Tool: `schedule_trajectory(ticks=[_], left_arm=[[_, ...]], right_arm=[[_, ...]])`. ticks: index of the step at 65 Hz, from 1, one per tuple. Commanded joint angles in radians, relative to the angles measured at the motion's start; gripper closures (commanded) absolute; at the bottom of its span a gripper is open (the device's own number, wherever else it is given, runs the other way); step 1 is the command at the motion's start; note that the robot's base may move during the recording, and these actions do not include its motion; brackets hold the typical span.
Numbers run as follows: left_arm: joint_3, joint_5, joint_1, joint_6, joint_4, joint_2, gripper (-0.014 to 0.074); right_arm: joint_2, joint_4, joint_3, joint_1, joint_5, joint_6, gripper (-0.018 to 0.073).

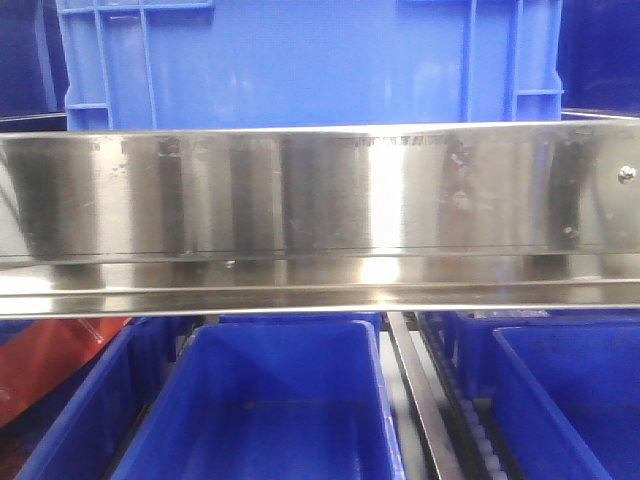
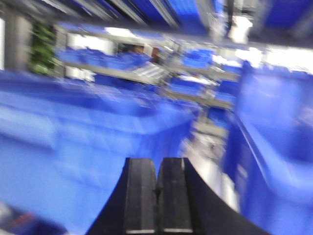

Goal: Place valve from conveyor to right shelf box

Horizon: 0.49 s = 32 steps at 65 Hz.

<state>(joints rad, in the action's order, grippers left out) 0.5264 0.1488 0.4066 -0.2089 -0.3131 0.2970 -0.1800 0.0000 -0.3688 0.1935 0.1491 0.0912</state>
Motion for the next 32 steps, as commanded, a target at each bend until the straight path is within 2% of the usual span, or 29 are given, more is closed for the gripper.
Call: schedule_trajectory(ticks=[1, 9, 15, 25, 27, 32], left_arm=[[0.001, -0.017, 0.007, -0.002, 0.002, -0.005, 0.0707], [0.001, -0.017, 0.007, -0.002, 0.002, -0.005, 0.0707], [0.001, -0.017, 0.007, -0.002, 0.002, -0.005, 0.0707], [0.001, -0.017, 0.007, -0.002, 0.002, -0.005, 0.0707], [0.001, -0.017, 0.007, -0.002, 0.002, -0.005, 0.0707], [0.001, -0.017, 0.007, -0.002, 0.002, -0.005, 0.0707]], right_arm=[[0.08, 0.019, 0.106, -0.091, -0.028, 0.003, 0.0721], [0.18, 0.063, 0.222, -0.213, -0.03, 0.003, 0.0721], [0.18, 0.081, 0.298, -0.266, -0.052, 0.003, 0.0721], [0.18, 0.086, 0.369, -0.26, -0.156, 0.002, 0.0721], [0.18, 0.083, 0.369, -0.26, -0.114, 0.002, 0.0721], [0.18, 0.081, 0.369, -0.26, -0.116, 0.002, 0.0721]])
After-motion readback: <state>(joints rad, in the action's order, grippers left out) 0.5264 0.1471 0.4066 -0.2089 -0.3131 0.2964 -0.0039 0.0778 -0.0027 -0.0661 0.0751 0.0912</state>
